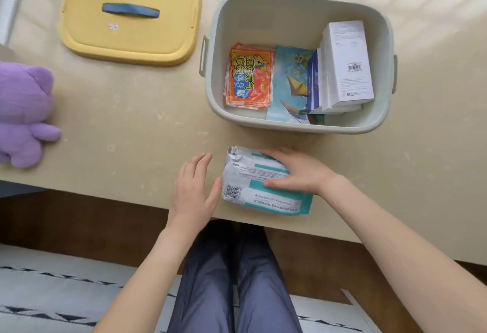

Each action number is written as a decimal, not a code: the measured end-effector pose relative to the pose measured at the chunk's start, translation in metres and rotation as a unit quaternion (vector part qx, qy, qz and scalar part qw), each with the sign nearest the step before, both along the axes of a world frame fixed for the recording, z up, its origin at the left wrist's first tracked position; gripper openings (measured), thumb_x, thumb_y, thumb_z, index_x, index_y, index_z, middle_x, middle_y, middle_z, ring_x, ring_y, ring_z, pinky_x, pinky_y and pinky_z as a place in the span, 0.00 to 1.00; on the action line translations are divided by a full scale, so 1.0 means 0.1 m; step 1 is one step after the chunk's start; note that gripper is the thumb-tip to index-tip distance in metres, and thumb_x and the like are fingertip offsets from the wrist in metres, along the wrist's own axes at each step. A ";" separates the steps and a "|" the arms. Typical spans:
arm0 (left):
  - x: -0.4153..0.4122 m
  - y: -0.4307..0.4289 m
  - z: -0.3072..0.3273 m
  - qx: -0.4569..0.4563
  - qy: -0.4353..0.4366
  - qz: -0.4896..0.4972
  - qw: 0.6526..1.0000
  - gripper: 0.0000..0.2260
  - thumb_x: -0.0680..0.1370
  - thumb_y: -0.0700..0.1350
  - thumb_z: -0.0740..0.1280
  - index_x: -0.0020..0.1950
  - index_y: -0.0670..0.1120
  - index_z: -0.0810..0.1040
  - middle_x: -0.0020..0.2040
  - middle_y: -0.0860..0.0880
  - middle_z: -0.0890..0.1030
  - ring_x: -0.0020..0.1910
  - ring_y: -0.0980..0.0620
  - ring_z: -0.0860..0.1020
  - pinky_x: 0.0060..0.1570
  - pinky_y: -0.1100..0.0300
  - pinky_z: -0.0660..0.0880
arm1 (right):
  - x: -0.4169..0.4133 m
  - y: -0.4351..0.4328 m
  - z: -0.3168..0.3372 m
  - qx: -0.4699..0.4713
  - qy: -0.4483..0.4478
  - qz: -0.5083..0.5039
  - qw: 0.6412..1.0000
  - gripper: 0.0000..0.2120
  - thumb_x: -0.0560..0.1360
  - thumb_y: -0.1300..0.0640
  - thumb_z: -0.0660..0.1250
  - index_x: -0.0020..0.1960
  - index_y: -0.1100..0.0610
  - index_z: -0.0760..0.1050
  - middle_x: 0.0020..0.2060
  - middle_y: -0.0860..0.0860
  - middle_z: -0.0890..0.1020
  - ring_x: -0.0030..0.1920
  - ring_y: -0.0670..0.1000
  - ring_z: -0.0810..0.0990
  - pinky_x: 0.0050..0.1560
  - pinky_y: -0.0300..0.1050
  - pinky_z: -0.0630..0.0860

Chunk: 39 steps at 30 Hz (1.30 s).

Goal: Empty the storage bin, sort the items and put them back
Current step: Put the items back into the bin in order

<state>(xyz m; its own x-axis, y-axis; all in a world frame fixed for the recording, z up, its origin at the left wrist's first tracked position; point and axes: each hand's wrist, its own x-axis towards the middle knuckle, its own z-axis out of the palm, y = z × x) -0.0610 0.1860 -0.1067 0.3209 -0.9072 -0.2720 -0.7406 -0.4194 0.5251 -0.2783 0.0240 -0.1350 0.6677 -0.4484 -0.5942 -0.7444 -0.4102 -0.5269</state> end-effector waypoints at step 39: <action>-0.05 0.30 0.30 0.032 -0.060 -0.032 0.997 0.26 0.79 0.55 0.52 0.75 0.47 0.66 0.72 0.46 0.70 0.72 0.46 0.65 0.70 0.47 0.64 | 0.06 0.90 0.37 0.277 -0.212 -0.426 0.834 0.40 0.72 0.65 0.74 0.72 0.36 0.61 0.63 0.45 0.73 0.54 0.52 0.84 0.45 0.51 0.83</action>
